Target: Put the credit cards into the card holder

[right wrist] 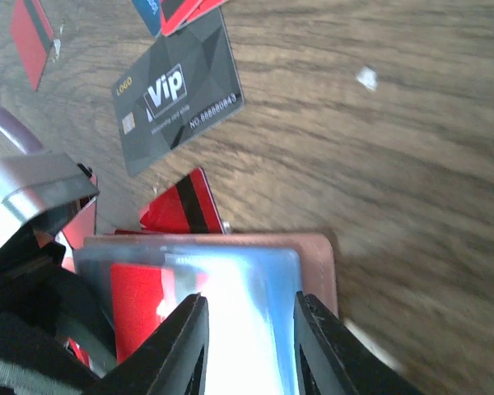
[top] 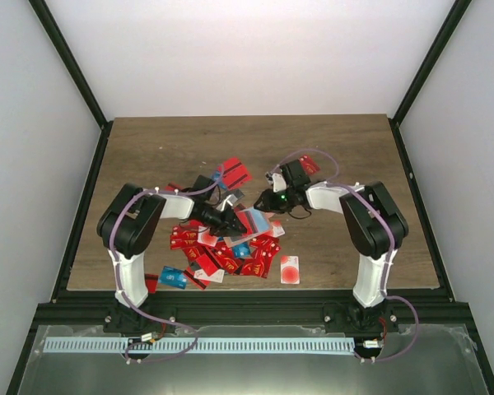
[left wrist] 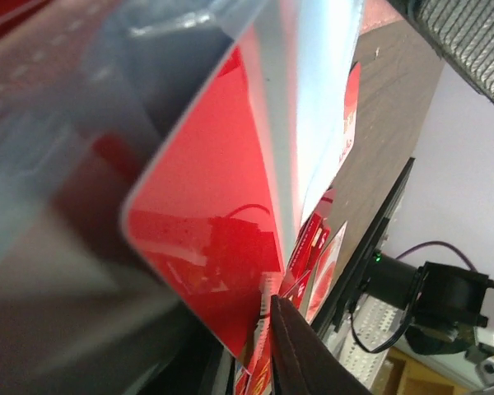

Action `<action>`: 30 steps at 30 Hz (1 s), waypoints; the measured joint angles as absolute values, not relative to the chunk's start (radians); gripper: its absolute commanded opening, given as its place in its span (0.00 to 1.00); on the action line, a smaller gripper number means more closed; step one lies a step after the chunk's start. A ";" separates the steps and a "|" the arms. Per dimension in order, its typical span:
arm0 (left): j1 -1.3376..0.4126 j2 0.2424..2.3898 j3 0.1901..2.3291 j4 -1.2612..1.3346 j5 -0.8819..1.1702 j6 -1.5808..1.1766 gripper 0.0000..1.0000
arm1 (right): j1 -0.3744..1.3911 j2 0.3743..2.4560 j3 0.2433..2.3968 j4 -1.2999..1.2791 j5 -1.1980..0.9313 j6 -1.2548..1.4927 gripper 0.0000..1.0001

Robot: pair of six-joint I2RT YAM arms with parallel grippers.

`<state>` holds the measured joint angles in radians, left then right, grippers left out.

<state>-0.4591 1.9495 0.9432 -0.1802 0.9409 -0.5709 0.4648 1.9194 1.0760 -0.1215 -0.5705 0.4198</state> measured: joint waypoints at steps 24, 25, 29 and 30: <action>-0.484 1.821 0.959 -0.396 0.776 -0.444 0.55 | 0.505 1.760 0.852 -0.097 -0.489 0.468 0.22; -0.484 1.814 0.960 -0.407 0.765 -0.440 0.57 | 0.508 1.760 0.849 -0.092 -0.490 0.471 0.22; -0.484 1.777 0.962 -0.462 0.697 -0.423 0.61 | 0.512 1.760 0.846 -0.086 -0.492 0.476 0.21; -0.484 1.770 0.962 -0.474 0.682 -0.419 0.63 | 0.513 1.760 0.846 -0.086 -0.492 0.477 0.21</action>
<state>-0.4835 1.7699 0.9619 -0.4736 0.6823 -0.4187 0.5133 1.7599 0.8459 -0.0856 -0.4919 0.4774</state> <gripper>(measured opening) 0.595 0.212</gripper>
